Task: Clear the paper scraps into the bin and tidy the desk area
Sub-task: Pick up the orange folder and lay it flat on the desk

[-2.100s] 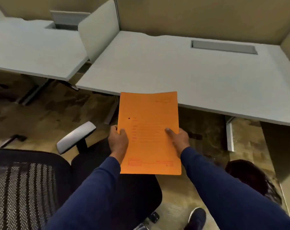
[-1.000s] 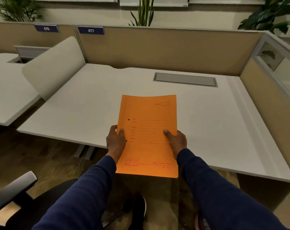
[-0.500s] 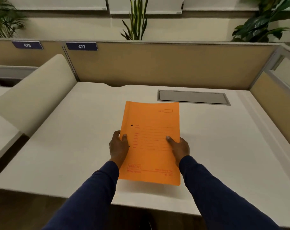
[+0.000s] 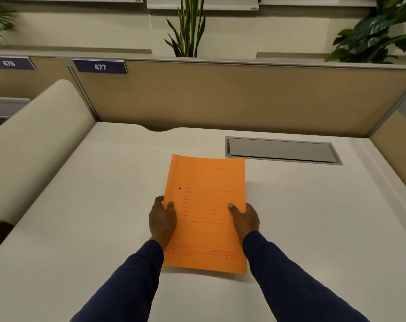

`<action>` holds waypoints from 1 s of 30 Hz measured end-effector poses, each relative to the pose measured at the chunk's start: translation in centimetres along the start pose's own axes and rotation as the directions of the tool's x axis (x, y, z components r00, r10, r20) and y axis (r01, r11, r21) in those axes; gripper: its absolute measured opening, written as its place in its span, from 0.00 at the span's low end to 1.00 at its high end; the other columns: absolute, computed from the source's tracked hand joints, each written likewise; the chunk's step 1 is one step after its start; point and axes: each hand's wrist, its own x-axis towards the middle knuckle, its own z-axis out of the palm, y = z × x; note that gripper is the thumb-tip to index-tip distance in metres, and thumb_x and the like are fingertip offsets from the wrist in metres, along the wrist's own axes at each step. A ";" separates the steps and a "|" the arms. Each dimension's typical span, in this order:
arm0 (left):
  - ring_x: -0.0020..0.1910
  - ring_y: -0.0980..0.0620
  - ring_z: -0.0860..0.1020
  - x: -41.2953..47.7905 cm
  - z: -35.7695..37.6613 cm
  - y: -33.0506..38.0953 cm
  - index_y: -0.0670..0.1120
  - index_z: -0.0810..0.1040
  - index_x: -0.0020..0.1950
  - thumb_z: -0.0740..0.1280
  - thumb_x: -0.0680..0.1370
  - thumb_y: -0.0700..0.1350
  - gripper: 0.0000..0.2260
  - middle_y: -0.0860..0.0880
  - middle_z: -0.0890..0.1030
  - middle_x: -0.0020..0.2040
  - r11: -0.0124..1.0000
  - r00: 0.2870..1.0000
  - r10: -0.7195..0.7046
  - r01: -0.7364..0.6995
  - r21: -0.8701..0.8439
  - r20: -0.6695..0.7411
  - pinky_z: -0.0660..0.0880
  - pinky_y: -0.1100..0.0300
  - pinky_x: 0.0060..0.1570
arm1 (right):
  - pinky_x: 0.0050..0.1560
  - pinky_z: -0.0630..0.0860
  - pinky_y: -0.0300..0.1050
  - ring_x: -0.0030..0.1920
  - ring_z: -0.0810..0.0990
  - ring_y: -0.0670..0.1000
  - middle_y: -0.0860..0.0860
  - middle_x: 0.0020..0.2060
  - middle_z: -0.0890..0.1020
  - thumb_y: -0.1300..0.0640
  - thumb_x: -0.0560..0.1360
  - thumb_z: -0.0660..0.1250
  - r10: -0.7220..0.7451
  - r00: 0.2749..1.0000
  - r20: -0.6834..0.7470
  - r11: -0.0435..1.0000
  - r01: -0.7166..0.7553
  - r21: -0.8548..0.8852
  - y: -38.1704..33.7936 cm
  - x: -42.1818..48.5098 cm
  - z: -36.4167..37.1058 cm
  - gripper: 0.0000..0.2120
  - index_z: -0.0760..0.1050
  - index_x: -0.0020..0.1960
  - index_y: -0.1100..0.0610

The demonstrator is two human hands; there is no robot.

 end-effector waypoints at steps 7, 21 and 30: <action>0.57 0.46 0.76 3.1 2.0 -2.8 0.47 0.69 0.72 0.63 0.83 0.51 0.18 0.46 0.74 0.64 0.996 0.999 -0.029 0.032 0.086 -0.037 0.73 0.49 0.53 | 0.54 0.76 0.51 0.53 0.79 0.53 0.51 0.56 0.81 0.46 0.79 0.67 0.025 1.000 0.004 0.999 -0.025 -0.038 1.9 3.7 3.2 0.16 0.71 0.64 0.51; 0.81 0.46 0.35 6.4 4.0 -5.4 0.49 0.35 0.81 0.37 0.78 0.69 0.38 0.46 0.34 0.82 0.623 0.890 0.293 -0.456 0.636 0.350 0.40 0.45 0.79 | 0.78 0.34 0.61 0.79 0.30 0.58 0.55 0.79 0.30 0.31 0.79 0.41 -0.221 0.900 0.376 0.351 0.434 -0.830 3.9 7.0 6.3 0.41 0.30 0.80 0.53; 0.80 0.46 0.34 13.0 5.1 -3.0 0.49 0.33 0.81 0.43 0.81 0.67 0.36 0.46 0.33 0.81 0.598 0.893 0.295 -0.450 0.663 0.339 0.40 0.45 0.80 | 0.78 0.34 0.59 0.79 0.31 0.59 0.55 0.79 0.31 0.30 0.79 0.41 -0.254 0.886 0.389 0.315 0.456 -0.832 0.3 12.9 8.8 0.41 0.30 0.80 0.53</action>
